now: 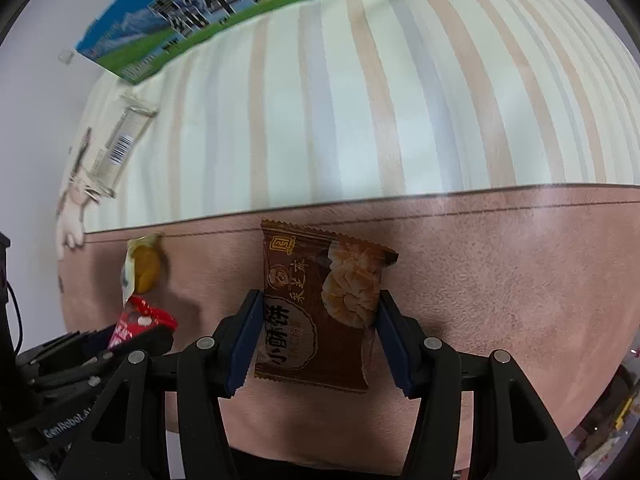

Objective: Organize snacks
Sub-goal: 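Carry the red packet and brown biscuit packet over the box, then lower both packets into the box and open both tools, then lift both tools out of the box and move back toward the snacks, then grasp the small green-white packet with right tool while left tool grasps white wafer pack, then carry the green-white packet and white wafer pack over the box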

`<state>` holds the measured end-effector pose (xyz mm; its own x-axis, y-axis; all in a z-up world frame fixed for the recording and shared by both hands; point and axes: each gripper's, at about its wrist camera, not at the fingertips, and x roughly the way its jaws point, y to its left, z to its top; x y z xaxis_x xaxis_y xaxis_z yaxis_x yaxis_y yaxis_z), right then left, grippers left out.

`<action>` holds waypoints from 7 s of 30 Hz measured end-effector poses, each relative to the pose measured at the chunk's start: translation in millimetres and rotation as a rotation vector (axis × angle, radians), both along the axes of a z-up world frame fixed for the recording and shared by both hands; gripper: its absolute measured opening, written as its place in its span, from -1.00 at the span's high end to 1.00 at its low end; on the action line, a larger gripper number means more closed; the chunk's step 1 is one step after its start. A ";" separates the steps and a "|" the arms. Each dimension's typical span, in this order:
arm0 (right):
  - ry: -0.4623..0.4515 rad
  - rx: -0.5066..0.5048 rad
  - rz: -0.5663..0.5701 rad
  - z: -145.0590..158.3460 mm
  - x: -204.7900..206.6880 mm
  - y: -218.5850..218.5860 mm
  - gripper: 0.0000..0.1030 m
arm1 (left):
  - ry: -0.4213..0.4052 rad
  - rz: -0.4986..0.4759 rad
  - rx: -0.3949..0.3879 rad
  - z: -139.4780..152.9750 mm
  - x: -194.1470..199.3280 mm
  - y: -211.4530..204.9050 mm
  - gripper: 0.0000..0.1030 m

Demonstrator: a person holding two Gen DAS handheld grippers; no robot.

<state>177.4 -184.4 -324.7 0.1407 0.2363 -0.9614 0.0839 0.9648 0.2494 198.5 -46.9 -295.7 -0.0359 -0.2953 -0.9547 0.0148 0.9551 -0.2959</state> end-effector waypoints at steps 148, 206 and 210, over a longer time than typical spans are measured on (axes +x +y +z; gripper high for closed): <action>0.087 0.132 -0.095 -24.8 12.8 74.8 -0.15 | -0.242 -0.002 0.434 65.6 81.3 129.1 -0.99; 0.000 0.018 -0.055 -15.9 102.0 30.4 -0.09 | -0.045 0.017 0.268 -8.1 96.1 31.6 -0.12; -0.018 0.032 -0.041 -9.7 96.0 34.1 -0.08 | -0.073 0.027 0.257 14.4 90.0 22.4 -0.12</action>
<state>273.5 -150.3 -334.5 0.1682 0.2606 -0.9507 0.1188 0.9520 0.2819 288.5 -24.6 -281.2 0.0400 -0.0424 -0.9983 0.0007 0.9991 -0.0424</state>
